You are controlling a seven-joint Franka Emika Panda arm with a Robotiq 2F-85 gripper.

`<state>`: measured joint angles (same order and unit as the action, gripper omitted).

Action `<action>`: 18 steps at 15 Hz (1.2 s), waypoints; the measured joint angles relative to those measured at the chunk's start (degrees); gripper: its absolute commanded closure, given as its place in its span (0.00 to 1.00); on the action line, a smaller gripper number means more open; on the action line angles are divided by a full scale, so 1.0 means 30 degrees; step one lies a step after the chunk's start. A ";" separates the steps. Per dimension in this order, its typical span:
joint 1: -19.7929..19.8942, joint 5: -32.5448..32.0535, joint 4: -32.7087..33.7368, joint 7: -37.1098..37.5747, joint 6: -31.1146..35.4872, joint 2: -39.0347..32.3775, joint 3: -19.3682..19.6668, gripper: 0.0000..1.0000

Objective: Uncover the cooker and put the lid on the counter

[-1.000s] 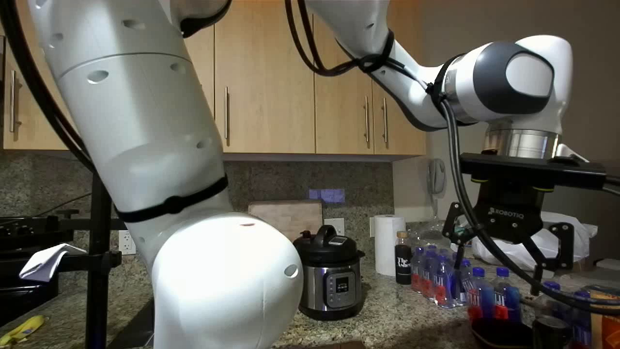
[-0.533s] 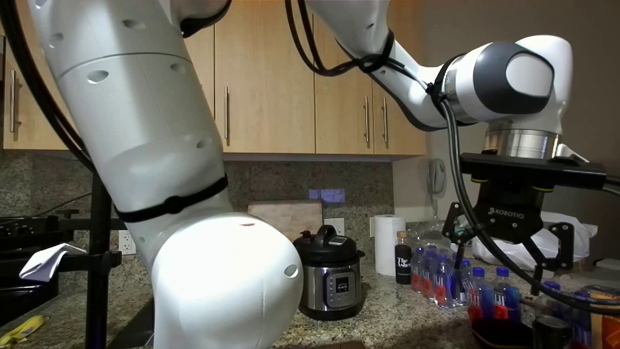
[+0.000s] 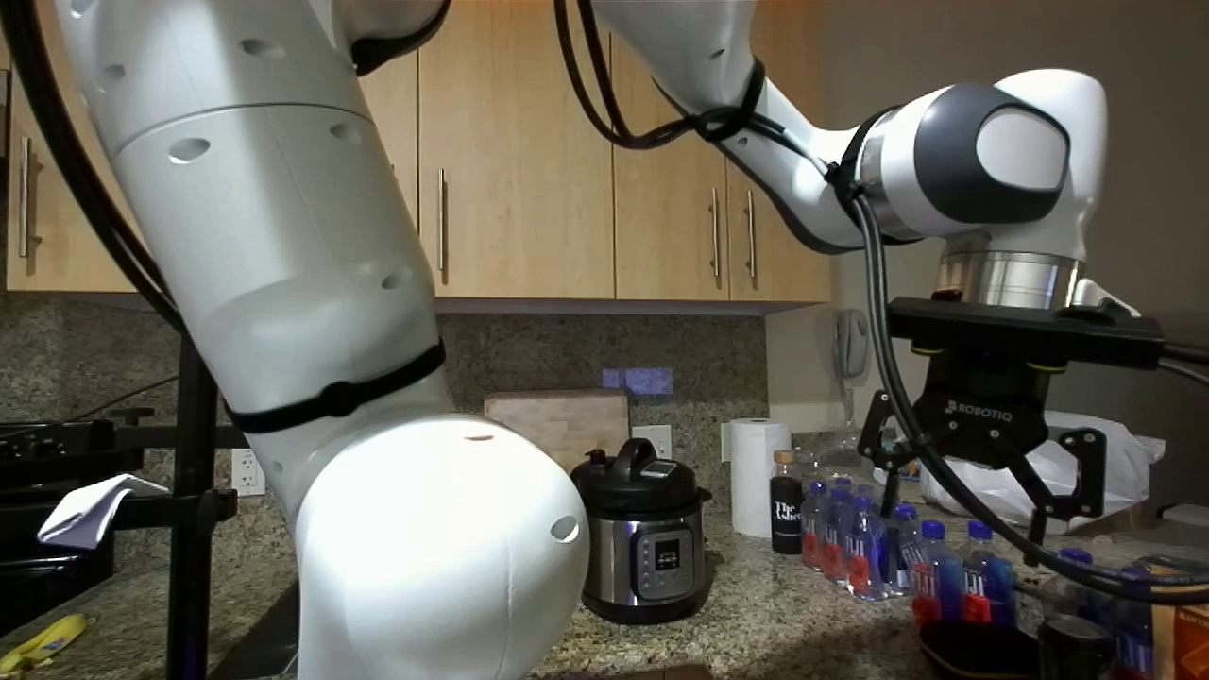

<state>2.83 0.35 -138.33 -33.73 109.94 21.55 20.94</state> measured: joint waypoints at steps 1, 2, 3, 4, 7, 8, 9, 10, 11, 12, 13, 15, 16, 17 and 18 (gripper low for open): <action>0.0000 0.0441 -0.0002 0.0000 0.0282 0.0000 -0.0009 0.00; 0.0000 0.0958 -0.0004 0.0000 0.0601 0.0000 -0.0010 0.00; 0.0000 0.1546 -0.0015 0.0000 0.1067 0.0000 -0.0009 0.00; -0.0003 0.2100 -0.0020 -0.0013 0.1471 0.0000 -0.0009 0.00; -0.0018 0.3275 -0.0023 -0.0819 0.2049 0.0001 -0.0010 0.00; -0.0018 0.3423 -0.0023 -0.1138 0.2087 0.0000 -0.0009 0.00; -0.0018 0.3436 -0.0025 -0.1508 0.2088 0.0000 -0.0010 0.00; -0.0018 0.3436 -0.0028 -0.1865 0.2087 0.0000 -0.0013 0.00; -0.0015 0.3422 -0.0029 -0.2246 0.2087 -0.0001 -0.0020 0.00; -0.0006 0.3338 -0.0030 -0.2602 0.2087 -0.0001 -0.0035 0.00; 0.0009 0.3186 -0.0030 -0.2850 0.2088 -0.0001 -0.0057 0.00; 0.0028 0.3030 -0.0030 -0.2970 0.2088 -0.0002 -0.0105 0.00; 0.0028 0.3016 -0.0030 -0.2972 0.2088 -0.0002 -0.0124 0.00; 0.0028 0.3011 -0.0030 -0.2973 0.2088 -0.0002 -0.0137 0.00; 0.0028 0.3009 -0.0030 -0.2973 0.2088 -0.0002 -0.0141 0.00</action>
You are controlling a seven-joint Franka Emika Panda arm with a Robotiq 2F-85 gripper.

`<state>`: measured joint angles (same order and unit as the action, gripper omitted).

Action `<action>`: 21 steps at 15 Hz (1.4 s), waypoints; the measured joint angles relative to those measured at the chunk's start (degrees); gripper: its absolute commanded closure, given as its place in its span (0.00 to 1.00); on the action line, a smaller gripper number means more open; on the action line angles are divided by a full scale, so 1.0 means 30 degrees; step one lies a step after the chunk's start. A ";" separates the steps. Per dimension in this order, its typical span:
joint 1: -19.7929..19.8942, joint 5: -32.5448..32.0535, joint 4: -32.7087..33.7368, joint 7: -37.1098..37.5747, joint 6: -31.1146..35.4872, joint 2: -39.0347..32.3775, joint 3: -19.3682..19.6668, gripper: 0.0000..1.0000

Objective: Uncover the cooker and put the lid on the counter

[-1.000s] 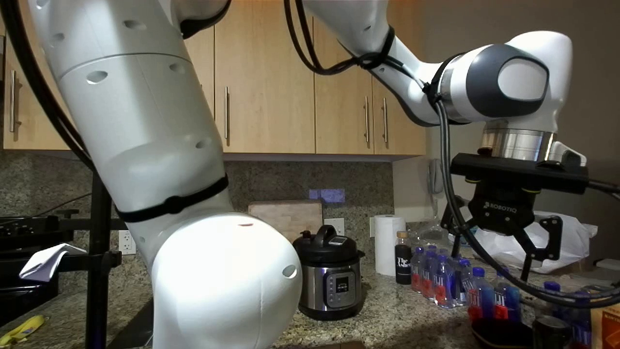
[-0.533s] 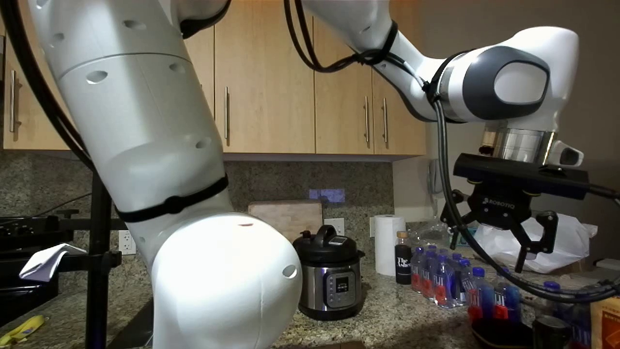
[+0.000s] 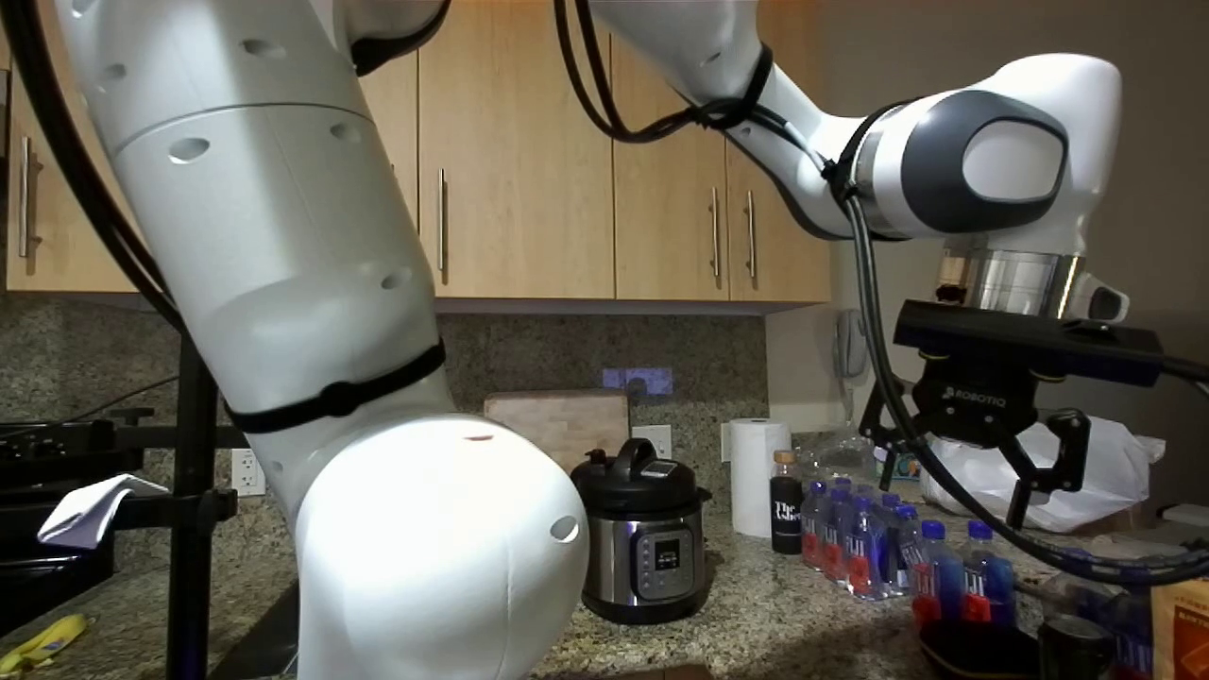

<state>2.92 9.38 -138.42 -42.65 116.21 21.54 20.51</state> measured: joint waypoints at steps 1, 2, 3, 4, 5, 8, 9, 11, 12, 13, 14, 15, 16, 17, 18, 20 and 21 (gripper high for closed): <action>0.0001 -0.0002 0.0000 0.0000 0.0000 0.0000 0.0000 0.00; 0.0002 0.0027 0.0015 0.0034 0.0000 -0.0021 -0.0019 0.00; -0.0001 0.0092 0.0032 0.0043 0.0000 -0.0065 -0.0072 0.00; -0.0016 0.0218 0.0038 0.0043 0.0000 -0.0103 -0.0163 0.00; -0.0054 0.0449 0.0040 0.0043 -0.0001 -0.0122 -0.0282 0.00; -0.0280 0.1214 0.0043 0.0043 0.0000 -0.0133 -0.0836 0.00; -0.0390 0.1550 0.0045 0.0043 0.0002 -0.0134 -0.1070 0.00; -0.0704 0.2259 0.0072 0.0048 0.0013 -0.0134 -0.1564 0.00; -0.0886 0.2618 0.0088 0.0077 0.0058 -0.0134 -0.1815 0.00; -0.1080 0.3112 0.0096 0.0087 0.0218 -0.0134 -0.2061 0.00; -0.1317 0.3673 0.0106 0.0088 0.0439 -0.0134 -0.2306 0.00; -0.1584 0.4273 0.0120 0.0088 0.0632 -0.0134 -0.2554 0.00; -0.1873 0.4763 0.0139 0.0088 0.0834 -0.0134 -0.2819 0.00; -0.2180 0.5172 0.0163 0.0088 0.1084 -0.0134 -0.3128 0.00; -0.2507 0.5479 0.0214 0.0088 0.1317 -0.0140 -0.3452 0.00; -0.3184 0.5954 0.0503 0.0087 0.1434 -0.0219 -0.4096 0.00; -0.3548 0.6094 0.0697 0.0087 0.1435 -0.0286 -0.4412 0.00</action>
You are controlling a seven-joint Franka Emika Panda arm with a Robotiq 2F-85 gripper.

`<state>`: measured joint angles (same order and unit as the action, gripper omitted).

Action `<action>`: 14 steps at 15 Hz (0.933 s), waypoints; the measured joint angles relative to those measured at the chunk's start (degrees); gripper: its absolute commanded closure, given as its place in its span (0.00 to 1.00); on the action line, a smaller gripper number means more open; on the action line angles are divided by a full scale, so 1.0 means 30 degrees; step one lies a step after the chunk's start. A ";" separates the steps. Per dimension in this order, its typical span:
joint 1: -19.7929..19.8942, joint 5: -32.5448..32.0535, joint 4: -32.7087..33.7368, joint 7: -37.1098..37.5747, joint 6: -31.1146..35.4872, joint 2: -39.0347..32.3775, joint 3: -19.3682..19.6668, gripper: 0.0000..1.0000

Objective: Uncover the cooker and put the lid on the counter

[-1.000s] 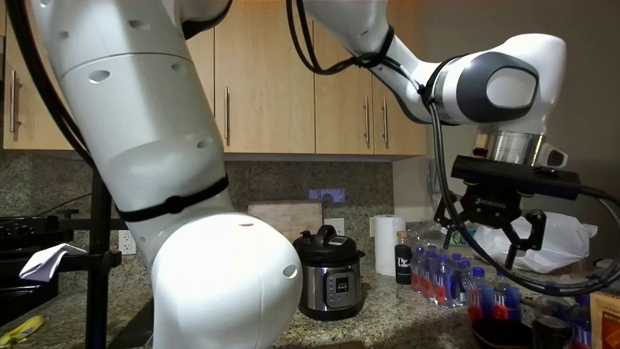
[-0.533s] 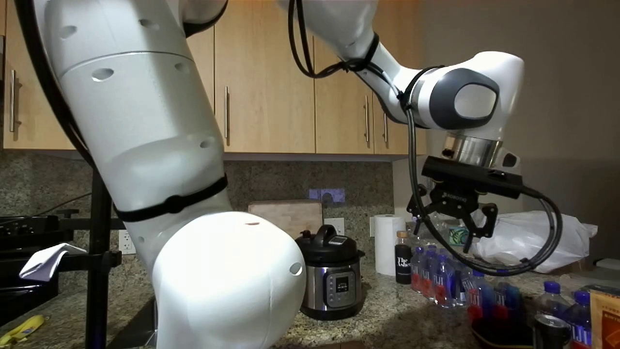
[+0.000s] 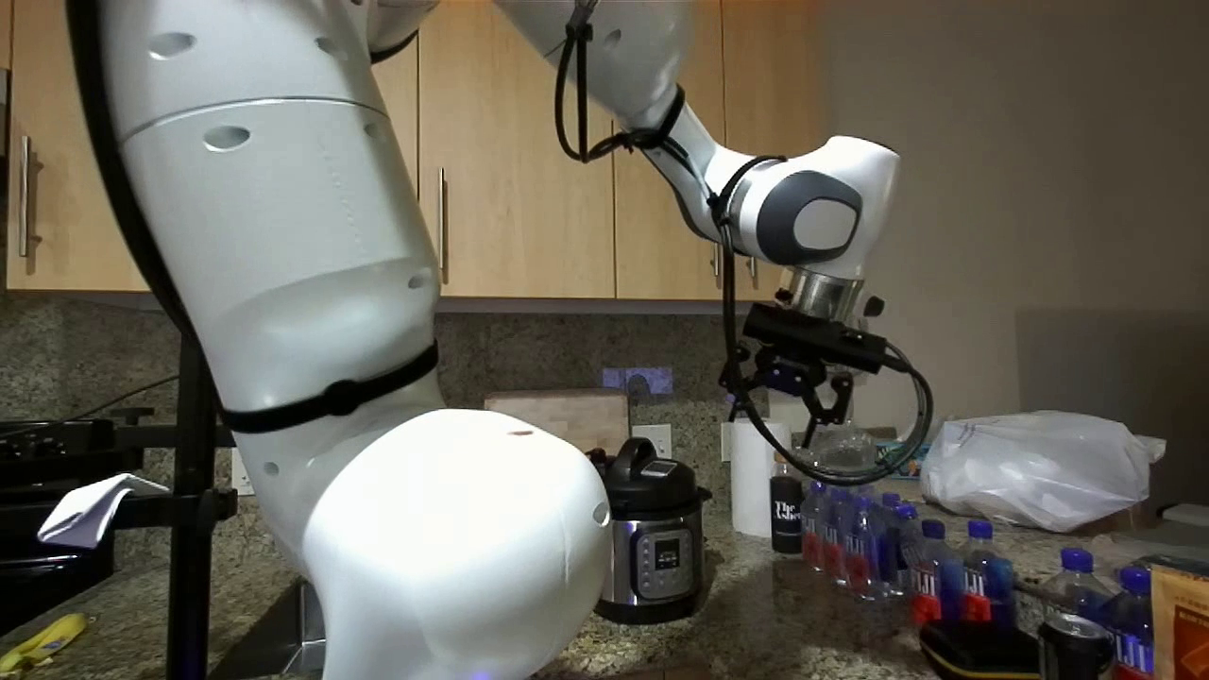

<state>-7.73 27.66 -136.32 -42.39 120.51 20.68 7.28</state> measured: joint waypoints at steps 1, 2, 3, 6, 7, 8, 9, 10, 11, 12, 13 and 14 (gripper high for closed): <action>-0.0312 0.0025 0.0194 0.0000 0.0000 -0.0082 -0.0312 0.00; -0.0553 0.0025 0.0347 0.0000 0.0020 -0.0163 -0.0625 0.00; -0.0729 0.0025 0.0461 0.0000 0.0063 -0.0240 -0.0919 0.00; -0.0851 0.0025 0.0637 0.0000 0.0143 -0.0439 -0.1251 0.00; -0.0848 0.0025 0.0654 0.0000 0.0145 -0.0463 -0.1228 0.00; -0.0846 0.0025 0.0659 0.0000 0.0145 -0.0469 -0.1203 0.00; -0.0847 0.0025 0.0660 0.0000 0.0145 -0.0470 -0.1197 0.00; -0.0846 0.0025 0.0660 0.0000 0.0146 -0.0470 -0.1196 0.00; -0.0845 0.0025 0.0660 0.0000 0.0143 -0.0470 -0.1197 0.00; -0.0851 0.0025 0.0671 0.0000 0.0143 -0.0477 -0.1219 0.00; -0.0875 0.0025 0.0711 0.0000 0.0143 -0.0498 -0.1267 0.00; -0.0995 0.0134 0.0847 -0.0002 0.0141 -0.0538 -0.1334 0.00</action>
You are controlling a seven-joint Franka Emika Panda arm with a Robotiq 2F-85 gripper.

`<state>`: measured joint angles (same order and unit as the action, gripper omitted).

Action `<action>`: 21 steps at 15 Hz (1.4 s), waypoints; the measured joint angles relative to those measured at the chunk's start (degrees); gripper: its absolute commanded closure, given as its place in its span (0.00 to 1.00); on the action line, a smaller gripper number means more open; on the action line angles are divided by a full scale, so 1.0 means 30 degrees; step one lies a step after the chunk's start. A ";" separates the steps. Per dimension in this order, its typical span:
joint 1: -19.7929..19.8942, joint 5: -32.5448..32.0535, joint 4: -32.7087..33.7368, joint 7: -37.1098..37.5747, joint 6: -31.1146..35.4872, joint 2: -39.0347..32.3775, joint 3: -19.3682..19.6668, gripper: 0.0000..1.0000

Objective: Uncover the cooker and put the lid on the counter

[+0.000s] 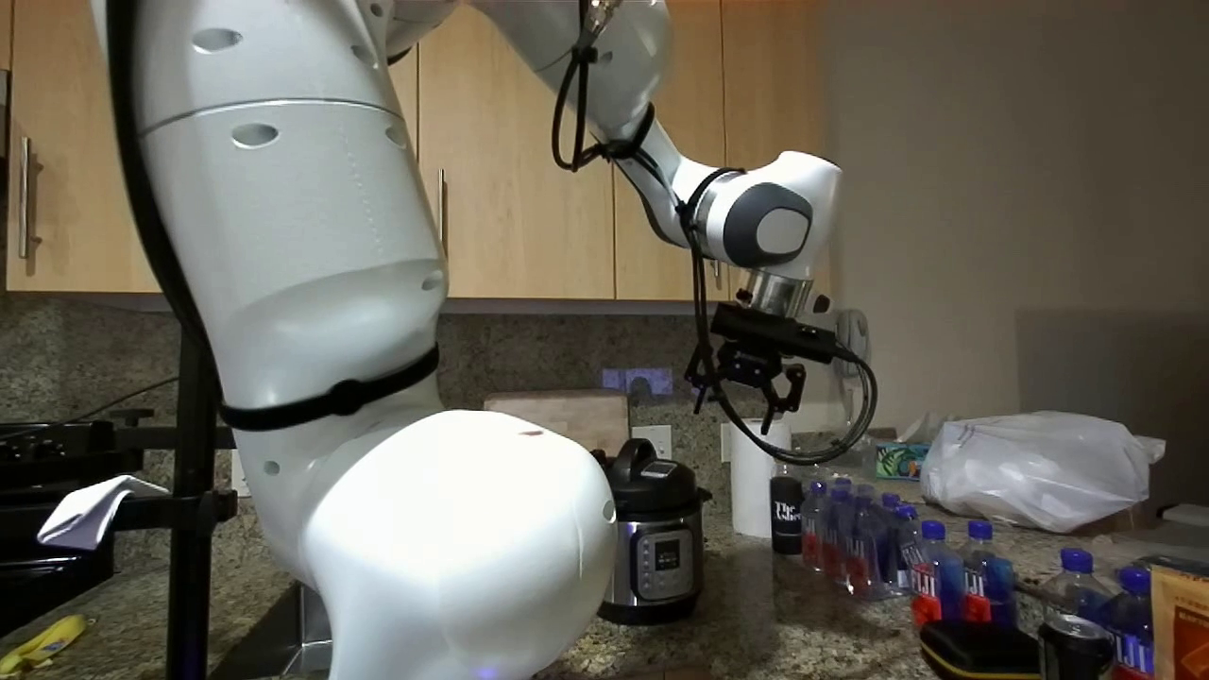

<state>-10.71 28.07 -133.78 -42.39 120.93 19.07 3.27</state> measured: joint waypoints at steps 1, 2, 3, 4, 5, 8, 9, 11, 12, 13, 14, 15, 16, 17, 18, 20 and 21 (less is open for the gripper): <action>-0.0183 0.0264 0.0246 0.0000 -0.0003 -0.0058 -0.0096 0.00; -0.0427 0.0812 0.0597 0.0000 -0.0004 -0.0170 -0.0215 0.00; -0.0688 0.1454 0.1032 0.0000 -0.0003 -0.0344 -0.0357 0.00; -0.0949 0.2165 0.1515 0.0000 -0.0003 -0.0618 -0.0532 0.00; -0.1150 0.2812 0.2023 0.0001 -0.0003 -0.0989 -0.0755 0.00; -0.1534 0.3909 0.3663 0.0093 -0.0003 -0.2776 -0.1772 0.00; -0.1558 0.3933 0.4254 0.0264 -0.0004 -0.3527 -0.2235 0.00; -0.1584 0.3932 0.5428 0.0712 -0.0007 -0.5115 -0.3148 0.00; -0.1590 0.3932 0.5939 0.0795 -0.0007 -0.5873 -0.3531 0.00; -0.1589 0.3932 0.6413 0.0813 -0.0007 -0.6591 -0.3854 0.00; -0.1588 0.3931 0.6846 0.0813 -0.0007 -0.7239 -0.4116 0.00; -0.1580 0.3931 0.7273 0.0813 -0.0007 -0.7879 -0.4347 0.00; -0.1571 0.3931 0.7634 0.0813 -0.0007 -0.8442 -0.4519 0.00; -0.1540 0.3931 0.7964 0.0813 -0.0014 -0.8953 -0.4658 0.00; -0.1490 0.3931 0.8269 0.0813 -0.0046 -0.9426 -0.4794 0.00; -0.1444 0.3931 0.8826 0.0802 -0.0167 -1.0279 -0.5017 0.00; -0.1436 0.3931 0.9050 0.0799 -0.0223 -1.0631 -0.5125 0.00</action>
<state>-15.02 39.86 -106.63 -40.00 120.26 -12.82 -12.10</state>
